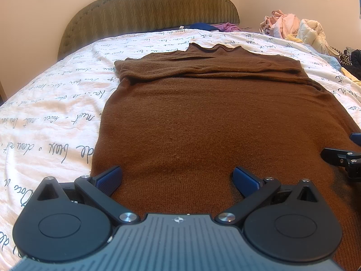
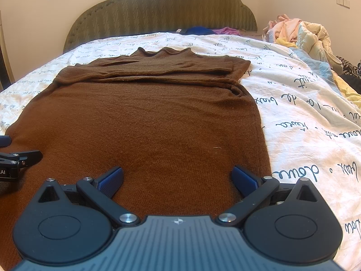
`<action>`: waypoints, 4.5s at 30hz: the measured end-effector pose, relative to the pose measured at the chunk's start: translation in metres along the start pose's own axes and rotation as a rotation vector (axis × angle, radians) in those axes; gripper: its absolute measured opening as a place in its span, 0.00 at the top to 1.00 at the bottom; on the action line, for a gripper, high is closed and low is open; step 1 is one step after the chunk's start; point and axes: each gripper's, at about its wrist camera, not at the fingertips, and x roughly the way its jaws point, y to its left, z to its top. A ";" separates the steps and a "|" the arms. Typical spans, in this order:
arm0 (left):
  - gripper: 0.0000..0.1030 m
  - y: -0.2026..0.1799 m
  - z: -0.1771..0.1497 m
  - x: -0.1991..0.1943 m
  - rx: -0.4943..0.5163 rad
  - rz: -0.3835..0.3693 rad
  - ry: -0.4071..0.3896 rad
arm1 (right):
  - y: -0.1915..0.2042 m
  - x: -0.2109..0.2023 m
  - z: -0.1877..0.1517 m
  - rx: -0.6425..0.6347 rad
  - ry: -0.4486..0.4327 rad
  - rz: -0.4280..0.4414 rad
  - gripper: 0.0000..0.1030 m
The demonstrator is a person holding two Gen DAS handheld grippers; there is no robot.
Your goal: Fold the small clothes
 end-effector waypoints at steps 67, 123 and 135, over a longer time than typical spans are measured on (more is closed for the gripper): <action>0.97 0.154 0.062 -0.022 -0.695 -0.752 -0.025 | -0.144 -0.018 0.043 0.704 0.029 0.839 0.95; 0.89 0.144 0.086 0.135 -0.971 -0.299 0.033 | -0.155 0.132 0.070 0.958 -0.026 0.435 0.88; 0.82 0.152 0.074 0.130 -1.019 -0.336 0.051 | -0.165 0.083 0.061 0.998 -0.062 0.365 0.40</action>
